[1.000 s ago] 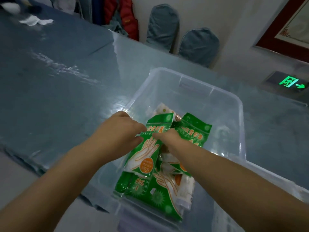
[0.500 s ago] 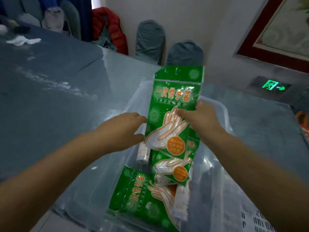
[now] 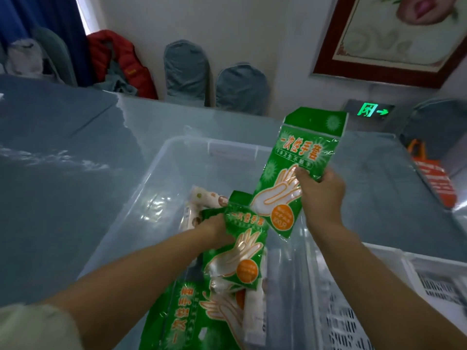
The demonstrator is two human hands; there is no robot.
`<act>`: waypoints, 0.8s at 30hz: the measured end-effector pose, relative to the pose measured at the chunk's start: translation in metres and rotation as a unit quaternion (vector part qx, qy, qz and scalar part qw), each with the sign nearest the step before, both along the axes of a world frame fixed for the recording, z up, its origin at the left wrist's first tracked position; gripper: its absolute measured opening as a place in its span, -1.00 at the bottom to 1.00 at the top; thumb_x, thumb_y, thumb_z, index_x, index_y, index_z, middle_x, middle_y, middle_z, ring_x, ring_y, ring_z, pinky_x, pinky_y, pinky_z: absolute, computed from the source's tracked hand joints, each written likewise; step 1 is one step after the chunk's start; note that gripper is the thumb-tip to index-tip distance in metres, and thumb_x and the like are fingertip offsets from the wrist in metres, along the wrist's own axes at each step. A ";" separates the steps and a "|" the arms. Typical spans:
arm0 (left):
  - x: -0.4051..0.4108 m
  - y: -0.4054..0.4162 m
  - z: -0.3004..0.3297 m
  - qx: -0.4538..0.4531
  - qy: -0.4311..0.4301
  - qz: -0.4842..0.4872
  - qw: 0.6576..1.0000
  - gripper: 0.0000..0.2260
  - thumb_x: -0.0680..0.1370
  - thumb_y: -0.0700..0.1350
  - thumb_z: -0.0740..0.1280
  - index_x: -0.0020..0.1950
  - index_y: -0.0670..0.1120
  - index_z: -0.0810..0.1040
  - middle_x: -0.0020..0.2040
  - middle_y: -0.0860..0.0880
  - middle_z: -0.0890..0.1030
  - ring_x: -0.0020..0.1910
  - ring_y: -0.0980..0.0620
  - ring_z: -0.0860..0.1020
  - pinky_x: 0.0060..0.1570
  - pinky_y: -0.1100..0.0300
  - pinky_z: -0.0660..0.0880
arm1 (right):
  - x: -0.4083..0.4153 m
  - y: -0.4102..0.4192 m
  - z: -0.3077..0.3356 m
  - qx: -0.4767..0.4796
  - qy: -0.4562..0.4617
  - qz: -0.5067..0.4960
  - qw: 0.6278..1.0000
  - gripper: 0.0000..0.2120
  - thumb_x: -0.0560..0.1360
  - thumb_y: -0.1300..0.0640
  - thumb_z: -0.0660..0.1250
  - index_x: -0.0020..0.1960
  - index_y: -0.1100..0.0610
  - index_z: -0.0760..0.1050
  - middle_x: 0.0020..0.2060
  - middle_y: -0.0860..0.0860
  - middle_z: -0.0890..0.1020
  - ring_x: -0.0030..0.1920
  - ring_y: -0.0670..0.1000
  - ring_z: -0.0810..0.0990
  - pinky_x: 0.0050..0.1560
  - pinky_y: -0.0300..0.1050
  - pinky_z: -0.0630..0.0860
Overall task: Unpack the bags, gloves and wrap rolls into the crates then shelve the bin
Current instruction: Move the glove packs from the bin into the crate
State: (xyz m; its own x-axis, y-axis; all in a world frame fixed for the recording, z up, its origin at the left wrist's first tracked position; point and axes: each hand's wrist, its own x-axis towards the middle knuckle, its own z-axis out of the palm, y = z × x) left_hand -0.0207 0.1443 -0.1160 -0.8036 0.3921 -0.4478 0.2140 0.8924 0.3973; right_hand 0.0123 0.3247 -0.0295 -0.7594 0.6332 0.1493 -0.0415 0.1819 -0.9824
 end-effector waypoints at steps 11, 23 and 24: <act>-0.004 -0.004 -0.032 0.235 -0.114 0.267 0.928 -0.83 0.36 -0.16 0.49 -0.23 0.01 0.52 -0.31 0.09 0.54 -0.24 0.08 0.53 -0.28 0.30 0.41 | -0.002 0.003 -0.005 0.057 -0.029 0.006 0.998 -0.93 0.41 0.13 0.41 -0.22 0.00 0.54 -0.25 -0.05 0.67 -0.23 -0.01 0.67 -0.14 0.05 0.63; -0.005 -0.036 0.076 0.508 -0.001 0.351 0.787 -0.92 0.51 -0.22 0.32 -0.03 -0.09 0.49 -0.13 -0.09 0.65 -0.15 -0.06 0.63 -0.26 0.13 0.53 | 0.010 -0.006 0.017 -0.106 0.026 0.127 0.986 -0.95 0.40 0.21 0.44 -0.18 0.08 0.60 -0.31 -0.03 0.72 -0.27 0.03 0.69 -0.28 -0.10 0.63; -0.002 -0.037 0.085 0.535 -0.014 0.348 0.770 -0.96 0.53 -0.19 0.30 -0.05 -0.08 0.50 -0.16 -0.08 0.66 -0.18 -0.05 0.64 -0.27 0.13 0.53 | 0.010 -0.009 0.019 -0.125 0.022 0.148 0.981 -0.94 0.40 0.22 0.43 -0.18 0.08 0.60 -0.30 0.00 0.72 -0.27 0.06 0.69 -0.23 -0.04 0.64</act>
State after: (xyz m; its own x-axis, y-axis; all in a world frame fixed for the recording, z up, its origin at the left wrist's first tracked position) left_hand -0.0227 0.1075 -0.0312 -0.9816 0.0265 -0.1893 -0.1905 -0.0538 0.9802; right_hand 0.0219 0.3156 -0.0107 -0.9119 0.4067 0.0544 -0.0996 -0.0910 -0.9909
